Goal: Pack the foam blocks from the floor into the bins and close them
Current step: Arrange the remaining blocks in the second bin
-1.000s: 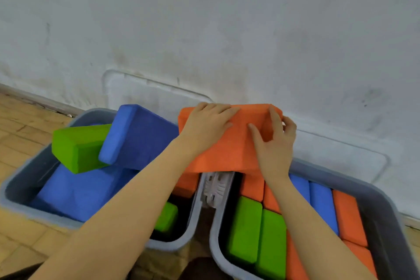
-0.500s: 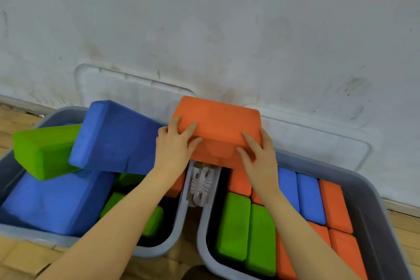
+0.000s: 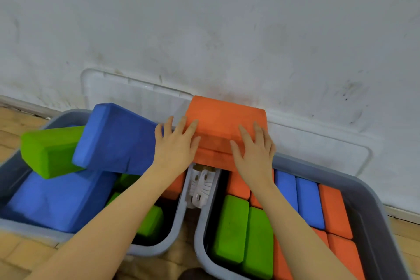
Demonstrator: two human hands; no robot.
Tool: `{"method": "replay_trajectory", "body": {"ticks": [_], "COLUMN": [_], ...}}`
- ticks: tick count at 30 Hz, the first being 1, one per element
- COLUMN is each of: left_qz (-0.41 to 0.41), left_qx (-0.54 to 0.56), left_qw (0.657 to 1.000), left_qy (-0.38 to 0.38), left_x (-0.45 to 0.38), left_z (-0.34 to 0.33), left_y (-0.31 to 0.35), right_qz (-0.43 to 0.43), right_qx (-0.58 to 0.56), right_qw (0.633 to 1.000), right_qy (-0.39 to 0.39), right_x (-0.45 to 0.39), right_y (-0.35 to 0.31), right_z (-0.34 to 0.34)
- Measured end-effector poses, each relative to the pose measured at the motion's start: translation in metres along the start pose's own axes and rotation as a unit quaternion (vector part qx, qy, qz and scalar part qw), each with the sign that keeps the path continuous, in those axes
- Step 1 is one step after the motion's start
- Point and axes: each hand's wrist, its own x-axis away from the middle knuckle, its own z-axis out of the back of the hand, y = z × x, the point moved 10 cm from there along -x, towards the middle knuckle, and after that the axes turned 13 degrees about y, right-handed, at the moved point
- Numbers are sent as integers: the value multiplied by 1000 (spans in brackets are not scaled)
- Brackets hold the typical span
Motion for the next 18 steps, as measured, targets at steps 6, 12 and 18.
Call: {"method": "replay_trajectory", "body": {"ticks": [6, 12, 18], "left_qz": [48, 120, 142], "left_qx": [-42, -4, -6], "left_qw": [994, 985, 990], "left_qy": [93, 120, 25], "left_x": [22, 45, 68], "left_z": [60, 86, 71], "left_y": [-57, -147, -241], "right_qz": [85, 112, 179], "right_qx": [-83, -211, -167], "right_qw": [991, 964, 953], "right_qy": [-58, -119, -177], "right_x": [8, 30, 77], "right_y": [-84, -175, -266], "right_z": [-18, -49, -88]}}
